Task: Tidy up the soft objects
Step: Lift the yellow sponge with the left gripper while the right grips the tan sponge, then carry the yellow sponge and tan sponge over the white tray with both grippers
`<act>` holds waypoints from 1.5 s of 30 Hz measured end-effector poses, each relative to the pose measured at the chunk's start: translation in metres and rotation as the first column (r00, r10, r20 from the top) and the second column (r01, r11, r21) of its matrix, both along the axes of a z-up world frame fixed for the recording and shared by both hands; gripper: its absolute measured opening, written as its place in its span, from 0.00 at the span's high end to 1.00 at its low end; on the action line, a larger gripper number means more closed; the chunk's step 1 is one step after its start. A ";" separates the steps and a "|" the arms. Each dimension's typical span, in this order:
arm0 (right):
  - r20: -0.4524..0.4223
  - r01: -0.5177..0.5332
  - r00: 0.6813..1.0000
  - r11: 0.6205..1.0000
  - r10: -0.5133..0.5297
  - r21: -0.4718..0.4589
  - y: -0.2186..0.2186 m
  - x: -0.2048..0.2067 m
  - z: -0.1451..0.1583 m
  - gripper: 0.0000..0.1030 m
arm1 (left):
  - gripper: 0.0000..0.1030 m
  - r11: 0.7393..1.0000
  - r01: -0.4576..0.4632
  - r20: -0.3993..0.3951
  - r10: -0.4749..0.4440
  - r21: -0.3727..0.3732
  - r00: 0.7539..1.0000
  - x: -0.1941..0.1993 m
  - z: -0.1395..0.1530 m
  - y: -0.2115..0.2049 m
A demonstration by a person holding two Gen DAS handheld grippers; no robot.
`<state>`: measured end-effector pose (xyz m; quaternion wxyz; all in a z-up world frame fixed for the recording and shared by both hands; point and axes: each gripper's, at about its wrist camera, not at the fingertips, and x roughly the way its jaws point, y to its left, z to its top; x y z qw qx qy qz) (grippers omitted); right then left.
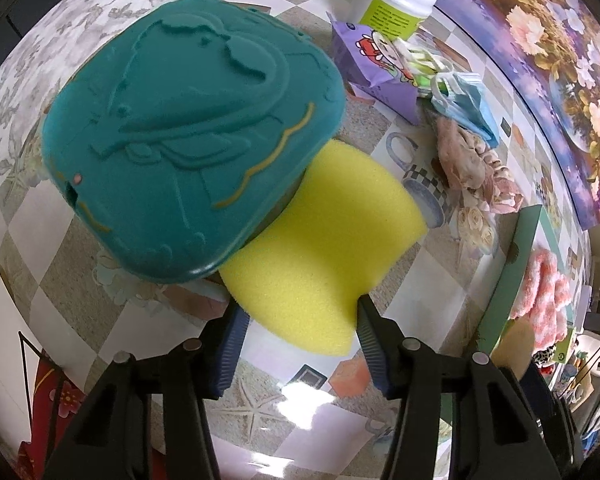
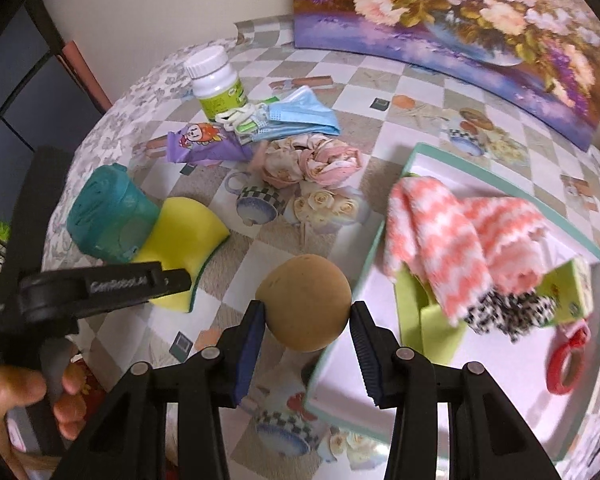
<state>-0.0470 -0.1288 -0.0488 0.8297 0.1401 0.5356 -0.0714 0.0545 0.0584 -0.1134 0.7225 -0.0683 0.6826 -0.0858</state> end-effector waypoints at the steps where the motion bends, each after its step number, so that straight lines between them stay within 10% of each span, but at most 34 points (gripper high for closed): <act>1: 0.006 0.007 1.000 1.000 -0.007 0.000 -0.001 -0.003 0.002 0.55 | 0.47 1.000 0.002 -0.001 -0.002 -0.003 1.000 -0.001 0.000 -0.001; 22: 0.116 0.239 0.964 0.971 -0.240 0.022 -0.049 -0.048 0.039 0.55 | 0.47 0.968 0.167 0.192 -0.130 -0.188 0.973 -0.027 0.069 -0.058; 34: 0.083 0.503 0.861 0.864 -0.502 0.014 -0.119 -0.092 0.038 0.55 | 0.47 0.886 0.444 0.394 -0.365 -0.130 0.843 -0.061 0.108 -0.113; 45: -0.037 0.613 0.790 0.790 -0.613 -0.005 -0.162 -0.125 0.013 0.54 | 0.47 0.784 0.611 0.350 -0.546 -0.106 0.761 -0.108 0.095 -0.161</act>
